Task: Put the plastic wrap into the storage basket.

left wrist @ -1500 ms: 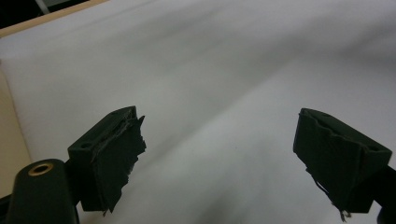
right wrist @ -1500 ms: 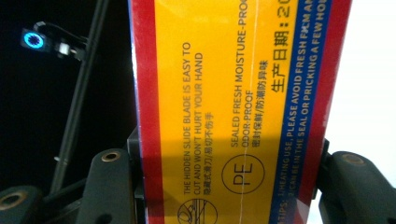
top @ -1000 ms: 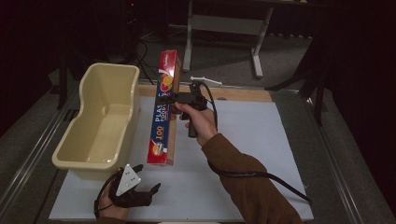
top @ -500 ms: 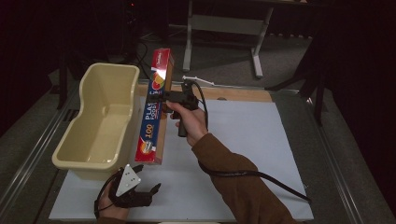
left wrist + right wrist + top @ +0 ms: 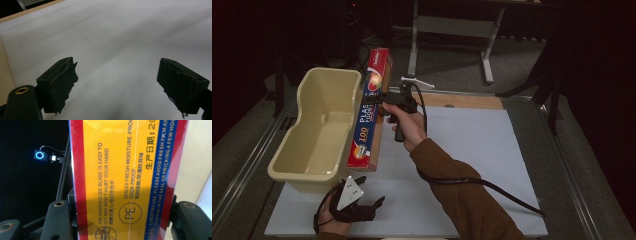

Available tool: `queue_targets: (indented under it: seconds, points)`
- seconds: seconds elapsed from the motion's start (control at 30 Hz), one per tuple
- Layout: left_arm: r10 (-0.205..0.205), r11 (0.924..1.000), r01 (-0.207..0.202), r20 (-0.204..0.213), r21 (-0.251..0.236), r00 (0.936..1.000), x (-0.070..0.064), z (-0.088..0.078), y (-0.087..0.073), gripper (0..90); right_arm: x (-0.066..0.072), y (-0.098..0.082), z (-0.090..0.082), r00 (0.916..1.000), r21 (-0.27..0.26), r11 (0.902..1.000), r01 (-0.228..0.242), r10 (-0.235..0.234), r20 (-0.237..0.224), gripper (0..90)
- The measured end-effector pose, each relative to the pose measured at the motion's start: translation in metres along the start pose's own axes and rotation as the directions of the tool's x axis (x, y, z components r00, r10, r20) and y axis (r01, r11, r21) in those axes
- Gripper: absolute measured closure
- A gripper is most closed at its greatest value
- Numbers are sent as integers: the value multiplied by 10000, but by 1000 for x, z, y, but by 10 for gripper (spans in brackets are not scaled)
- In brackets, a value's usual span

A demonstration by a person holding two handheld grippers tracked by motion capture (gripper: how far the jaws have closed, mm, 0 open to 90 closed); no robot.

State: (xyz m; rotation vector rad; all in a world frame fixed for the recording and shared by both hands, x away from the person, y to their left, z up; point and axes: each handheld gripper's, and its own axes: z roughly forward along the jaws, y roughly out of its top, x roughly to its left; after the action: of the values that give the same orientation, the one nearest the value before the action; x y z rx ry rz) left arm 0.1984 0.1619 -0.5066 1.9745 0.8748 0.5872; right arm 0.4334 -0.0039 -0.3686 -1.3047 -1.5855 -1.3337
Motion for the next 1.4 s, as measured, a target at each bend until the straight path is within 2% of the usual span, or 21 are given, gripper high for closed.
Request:
queue_targets:
  seconds: [0.3,0.7,1.1,1.2,1.4]
  points:
    - [-30,10000,30,19,-44,10000,-1,1,0,151,7,1,13,9998,32,10000,15,-14,-220,413]
    - [-8,9999,8,35,-142,10000,-1,1,1,151,11,5,29,9992,86,9998,-192,195,-362,412]
    - [-92,9996,93,62,-276,9999,-1,1,2,151,8,7,45,9987,51,9990,-441,442,-251,410]
    - [-122,9995,125,101,-294,9999,-1,1,2,152,5,9,51,9987,50,9988,-493,494,-106,409]
    - [-196,9991,200,114,-375,9997,1,1,2,153,5,9,62,9979,198,9978,-636,637,-57,409]
